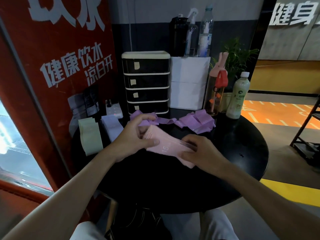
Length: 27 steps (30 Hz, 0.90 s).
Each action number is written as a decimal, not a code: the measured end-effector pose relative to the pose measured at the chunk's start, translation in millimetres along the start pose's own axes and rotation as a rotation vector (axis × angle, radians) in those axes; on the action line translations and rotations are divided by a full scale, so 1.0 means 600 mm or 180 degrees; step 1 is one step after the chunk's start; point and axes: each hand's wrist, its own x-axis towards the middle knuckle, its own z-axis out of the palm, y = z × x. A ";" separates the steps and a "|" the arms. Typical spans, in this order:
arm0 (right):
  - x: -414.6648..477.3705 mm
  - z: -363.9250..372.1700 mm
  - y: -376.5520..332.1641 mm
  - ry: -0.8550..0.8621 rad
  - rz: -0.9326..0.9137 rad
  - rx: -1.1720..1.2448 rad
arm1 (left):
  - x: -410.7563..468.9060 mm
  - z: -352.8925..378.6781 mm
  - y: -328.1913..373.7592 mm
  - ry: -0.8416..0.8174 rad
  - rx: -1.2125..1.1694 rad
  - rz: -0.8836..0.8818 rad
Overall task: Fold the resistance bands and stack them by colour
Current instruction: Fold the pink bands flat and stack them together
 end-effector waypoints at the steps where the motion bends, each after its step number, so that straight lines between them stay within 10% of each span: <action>1: 0.001 -0.009 0.001 -0.0134 -0.0134 -0.0219 | -0.011 0.004 -0.010 -0.0029 0.0083 0.0009; 6: -0.004 -0.006 0.016 -0.1064 -0.0075 -0.1369 | -0.048 0.030 -0.062 -0.0177 0.0882 0.0107; 27: 0.002 0.006 0.037 -0.1042 -0.0196 -0.1255 | -0.056 0.021 -0.083 -0.0315 0.1740 0.0221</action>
